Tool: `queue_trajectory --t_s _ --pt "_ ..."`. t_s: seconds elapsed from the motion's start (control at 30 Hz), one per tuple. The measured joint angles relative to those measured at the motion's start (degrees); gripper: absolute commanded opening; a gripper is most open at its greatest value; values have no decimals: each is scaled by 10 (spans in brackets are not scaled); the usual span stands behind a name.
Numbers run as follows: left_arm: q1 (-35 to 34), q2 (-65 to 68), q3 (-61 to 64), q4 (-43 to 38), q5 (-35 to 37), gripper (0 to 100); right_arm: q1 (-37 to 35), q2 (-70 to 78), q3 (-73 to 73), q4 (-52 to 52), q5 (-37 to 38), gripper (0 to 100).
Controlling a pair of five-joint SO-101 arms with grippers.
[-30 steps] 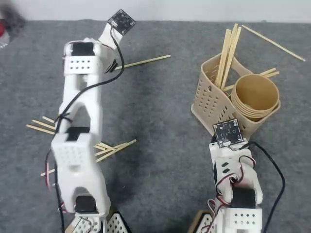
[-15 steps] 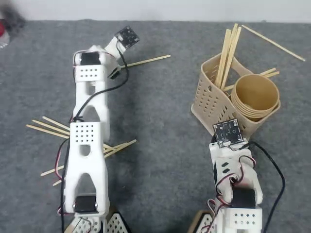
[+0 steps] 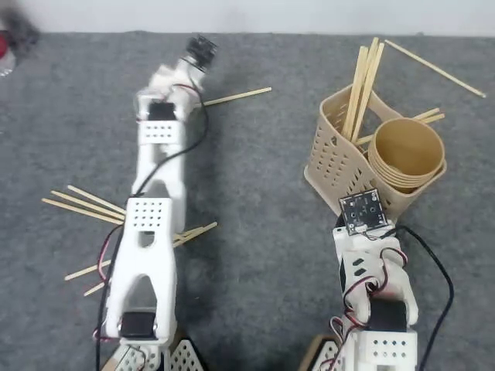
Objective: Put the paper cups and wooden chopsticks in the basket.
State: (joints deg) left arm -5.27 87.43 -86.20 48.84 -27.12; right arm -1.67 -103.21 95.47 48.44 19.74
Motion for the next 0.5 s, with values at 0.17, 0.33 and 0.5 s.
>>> queue_trajectory --t_s 0.17,0.33,0.5 --pt "11 3 2 23 -1 12 0 0 0 0 0 8" --pt "9 3 2 70 -57 12 0 0 0 0 0 8" --pt "9 3 2 86 -91 12 0 0 0 0 0 8"
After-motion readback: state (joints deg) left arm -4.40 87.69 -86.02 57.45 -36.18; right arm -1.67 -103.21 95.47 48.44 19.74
